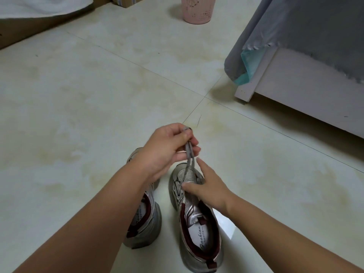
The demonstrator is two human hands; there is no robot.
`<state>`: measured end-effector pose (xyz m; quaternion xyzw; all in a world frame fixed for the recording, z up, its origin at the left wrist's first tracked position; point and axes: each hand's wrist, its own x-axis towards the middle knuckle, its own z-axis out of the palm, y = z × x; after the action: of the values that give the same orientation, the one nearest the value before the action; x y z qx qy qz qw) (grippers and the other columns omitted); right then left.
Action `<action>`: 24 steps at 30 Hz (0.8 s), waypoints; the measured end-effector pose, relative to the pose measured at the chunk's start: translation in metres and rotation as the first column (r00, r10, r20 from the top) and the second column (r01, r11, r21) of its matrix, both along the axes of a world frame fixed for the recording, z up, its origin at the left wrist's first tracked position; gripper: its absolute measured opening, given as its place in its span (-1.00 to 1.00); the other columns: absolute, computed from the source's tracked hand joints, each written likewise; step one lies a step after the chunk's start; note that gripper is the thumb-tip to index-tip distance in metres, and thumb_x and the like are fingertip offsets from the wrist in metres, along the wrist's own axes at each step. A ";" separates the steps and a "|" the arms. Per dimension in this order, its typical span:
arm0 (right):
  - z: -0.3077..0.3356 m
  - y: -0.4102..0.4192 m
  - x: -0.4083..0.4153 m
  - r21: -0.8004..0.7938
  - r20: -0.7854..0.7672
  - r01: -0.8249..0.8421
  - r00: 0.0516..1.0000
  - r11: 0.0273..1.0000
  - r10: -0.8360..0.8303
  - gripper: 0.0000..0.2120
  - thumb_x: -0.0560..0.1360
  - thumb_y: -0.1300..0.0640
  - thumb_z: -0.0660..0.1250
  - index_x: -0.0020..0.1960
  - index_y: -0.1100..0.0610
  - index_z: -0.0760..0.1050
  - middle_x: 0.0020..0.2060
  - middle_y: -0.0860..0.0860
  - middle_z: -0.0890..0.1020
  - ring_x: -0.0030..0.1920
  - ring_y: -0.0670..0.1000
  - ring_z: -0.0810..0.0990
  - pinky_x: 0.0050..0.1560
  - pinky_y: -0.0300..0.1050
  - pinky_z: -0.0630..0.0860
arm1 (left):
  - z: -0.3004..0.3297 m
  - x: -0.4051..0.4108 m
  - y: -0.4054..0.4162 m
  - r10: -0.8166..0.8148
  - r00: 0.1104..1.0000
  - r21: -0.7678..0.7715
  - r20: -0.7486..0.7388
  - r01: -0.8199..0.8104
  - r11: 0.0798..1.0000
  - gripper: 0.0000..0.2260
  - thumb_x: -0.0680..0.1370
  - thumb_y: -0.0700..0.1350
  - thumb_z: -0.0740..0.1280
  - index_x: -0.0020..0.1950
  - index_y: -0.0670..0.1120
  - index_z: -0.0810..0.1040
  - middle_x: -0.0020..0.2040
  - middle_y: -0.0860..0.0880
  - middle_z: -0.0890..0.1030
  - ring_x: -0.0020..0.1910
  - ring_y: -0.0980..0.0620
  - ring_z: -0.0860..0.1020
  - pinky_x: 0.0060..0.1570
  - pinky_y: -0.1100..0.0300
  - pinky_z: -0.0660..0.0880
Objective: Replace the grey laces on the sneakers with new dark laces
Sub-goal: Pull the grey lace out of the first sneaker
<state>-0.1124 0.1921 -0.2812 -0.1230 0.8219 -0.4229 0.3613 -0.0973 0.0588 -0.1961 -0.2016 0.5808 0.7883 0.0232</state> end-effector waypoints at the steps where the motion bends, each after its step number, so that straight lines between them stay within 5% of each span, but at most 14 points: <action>1: 0.000 -0.004 -0.003 -0.021 -0.053 -0.012 0.999 1.000 0.011 -0.38 0.34 -0.01 0.44 0.35 0.08 0.35 0.22 -0.04 0.48 0.25 -0.02 0.45 0.34 -0.07 0.34 | 0.000 0.000 0.004 -0.015 1.000 0.078 -0.022 0.017 0.997 -0.79 0.58 -0.29 0.15 -0.25 -0.18 0.44 -0.39 -0.04 0.57 -0.39 0.03 0.60 -0.13 0.13 0.60; 4: 0.000 -0.012 -0.004 -0.062 -0.085 -0.063 0.995 0.996 0.057 -0.89 0.48 0.19 0.33 0.00 0.15 0.56 -0.23 -0.05 0.59 -0.18 -0.14 0.54 0.01 -0.17 0.44 | -0.004 -0.001 0.010 -0.003 0.999 0.159 -0.049 0.011 0.987 -0.80 0.58 -0.30 0.14 -0.19 -0.17 0.48 -0.30 -0.05 0.63 -0.28 0.03 0.63 -0.07 0.18 0.58; 6: 0.000 -0.013 -0.004 -0.068 -0.101 -0.086 0.992 0.994 0.078 -0.87 0.51 0.25 0.28 -0.19 0.20 0.56 -0.47 -0.15 0.46 -0.43 -0.24 0.42 -0.23 -0.27 0.34 | -0.019 0.001 0.008 0.027 1.000 -0.007 0.014 -0.027 1.000 -0.83 0.58 -0.28 0.16 -0.14 -0.13 0.50 -0.20 -0.07 0.62 -0.17 0.04 0.60 -0.04 0.21 0.56; 8: -0.002 -0.013 -0.006 -0.071 -0.119 -0.074 0.991 0.995 0.065 -0.72 0.49 0.28 0.27 -0.39 0.13 0.49 -0.57 -0.15 0.43 -0.49 -0.22 0.36 -0.33 -0.30 0.28 | -0.044 0.009 0.003 0.068 0.990 -0.344 0.127 -0.021 0.939 -0.90 0.56 -0.20 0.25 -0.15 -0.09 0.48 -0.16 -0.08 0.57 -0.14 0.01 0.52 0.02 0.10 0.51; 10: -0.002 -0.011 -0.010 -0.092 -0.099 -0.015 0.995 0.996 0.006 -0.72 0.45 0.36 0.24 -0.40 0.17 0.50 -0.55 -0.17 0.47 -0.45 -0.23 0.37 -0.30 -0.27 0.32 | -0.066 0.022 0.000 0.046 0.961 -0.502 0.273 0.102 0.859 -0.87 0.51 -0.08 0.33 -0.17 -0.06 0.42 -0.20 -0.04 0.50 -0.18 0.01 0.46 0.03 0.00 0.48; 14: 0.004 -0.005 -0.018 -0.149 0.111 0.150 0.985 0.977 -0.134 -0.69 0.45 0.41 0.17 -0.32 0.21 0.61 -0.47 -0.07 0.59 -0.36 -0.05 0.53 -0.20 -0.15 0.50 | -0.091 0.047 0.009 -0.208 0.866 -0.354 0.455 0.390 0.850 -0.78 0.41 -0.08 0.46 -0.09 -0.07 0.44 -0.21 0.02 0.50 -0.22 0.11 0.47 -0.16 0.25 0.42; 19: 0.019 -0.015 -0.020 -0.196 0.180 0.109 0.981 0.975 -0.074 -0.70 0.54 0.37 0.12 -0.26 0.33 0.57 -0.27 0.16 0.64 -0.23 0.12 0.58 -0.04 -0.04 0.56 | -0.105 0.047 0.022 -0.107 0.867 -0.390 0.487 0.326 0.861 -0.71 0.35 -0.11 0.52 -0.20 -0.10 0.39 -0.28 -0.05 0.44 -0.29 0.04 0.41 -0.21 0.26 0.39; 21: 0.037 -0.019 -0.030 -0.254 0.198 0.130 0.977 0.958 -0.080 -0.67 0.55 0.38 0.10 -0.30 0.25 0.53 -0.31 0.14 0.64 -0.25 0.06 0.63 -0.11 -0.10 0.59 | -0.102 0.049 0.024 -0.104 0.861 -0.434 0.497 0.351 0.830 -0.71 0.39 -0.10 0.48 -0.17 -0.09 0.35 -0.27 0.01 0.40 -0.33 0.11 0.36 -0.38 0.43 0.34; 24: 0.072 -0.018 -0.053 -0.386 0.209 0.238 0.964 0.891 -0.167 -0.68 0.52 0.44 0.05 -0.27 0.24 0.48 -0.48 0.06 0.60 -0.38 -0.02 0.64 -0.32 -0.27 0.57 | -0.105 0.050 0.023 -0.098 0.882 -0.446 0.460 0.325 0.834 -0.70 0.39 -0.14 0.48 -0.17 -0.08 0.33 -0.26 0.02 0.35 -0.37 0.12 0.31 -0.40 0.32 0.30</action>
<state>-0.1652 0.1739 -0.2095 -0.0724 0.6900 -0.6294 0.3501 -0.0469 0.0821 -0.3013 -0.2974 0.7687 0.5361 0.1822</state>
